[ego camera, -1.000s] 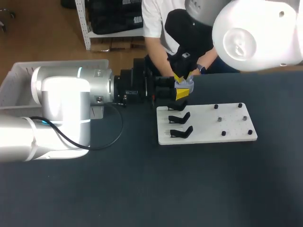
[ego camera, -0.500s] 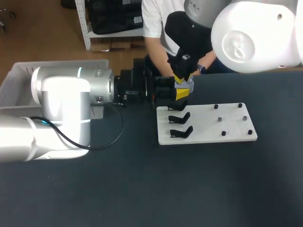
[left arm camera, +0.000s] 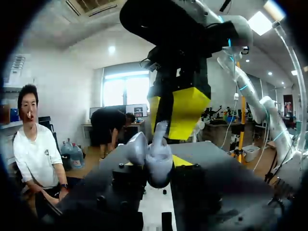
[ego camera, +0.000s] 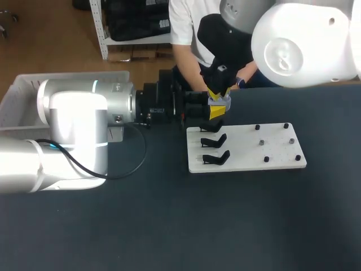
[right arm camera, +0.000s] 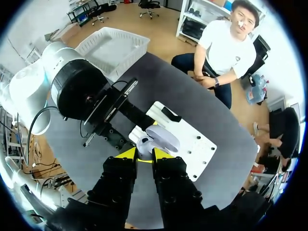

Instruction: Pick up each earbud case from the left stands, insert the matching earbuds, close the lid, and place the case in the box.

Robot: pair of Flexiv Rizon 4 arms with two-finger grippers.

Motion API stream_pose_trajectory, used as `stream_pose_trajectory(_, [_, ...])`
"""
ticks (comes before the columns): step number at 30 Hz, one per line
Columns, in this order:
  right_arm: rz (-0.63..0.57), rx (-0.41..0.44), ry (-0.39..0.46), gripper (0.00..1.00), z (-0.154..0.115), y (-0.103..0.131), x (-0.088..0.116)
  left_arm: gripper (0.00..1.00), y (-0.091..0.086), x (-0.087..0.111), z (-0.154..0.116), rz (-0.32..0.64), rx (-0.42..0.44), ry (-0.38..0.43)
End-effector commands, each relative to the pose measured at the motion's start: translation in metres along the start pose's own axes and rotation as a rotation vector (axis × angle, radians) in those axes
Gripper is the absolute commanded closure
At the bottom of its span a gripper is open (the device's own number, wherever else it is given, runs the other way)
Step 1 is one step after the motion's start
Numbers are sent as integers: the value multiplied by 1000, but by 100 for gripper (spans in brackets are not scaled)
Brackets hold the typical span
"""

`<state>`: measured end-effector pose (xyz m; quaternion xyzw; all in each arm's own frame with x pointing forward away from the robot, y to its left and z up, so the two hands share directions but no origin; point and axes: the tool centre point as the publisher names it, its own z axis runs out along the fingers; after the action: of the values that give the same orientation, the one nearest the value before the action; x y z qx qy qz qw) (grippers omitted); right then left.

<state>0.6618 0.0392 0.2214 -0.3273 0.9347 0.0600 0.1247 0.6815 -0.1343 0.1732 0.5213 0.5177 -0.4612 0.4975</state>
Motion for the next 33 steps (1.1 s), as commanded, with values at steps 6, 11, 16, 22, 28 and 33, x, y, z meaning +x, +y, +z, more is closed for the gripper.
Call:
stream_pose_trajectory(6, [-8,1,4,100,1,4,-3,100,-1,1,0,3,-5,-5])
stream_pose_trajectory(11, [-11,-1,6,100,3,5,-3,100,-1,1,0,3,-5,-5])
stream_pose_trajectory(16, [-10,-2,9,100,4,5,-3,100,-1,1,0,3,-5,-5])
stream_pose_trajectory(22, [-6,-1,11,100,5,5,-3,100,-1,1,0,3,-5,-5])
stream_pose_trajectory(28, [-18,6,29,100,8,6,-3,100,-1,1,0,3,-5,-5])
stream_pose_trajectory(33, [-26,13,41,100,10,6,-3,100,-1,1,0,3,-5,-5])
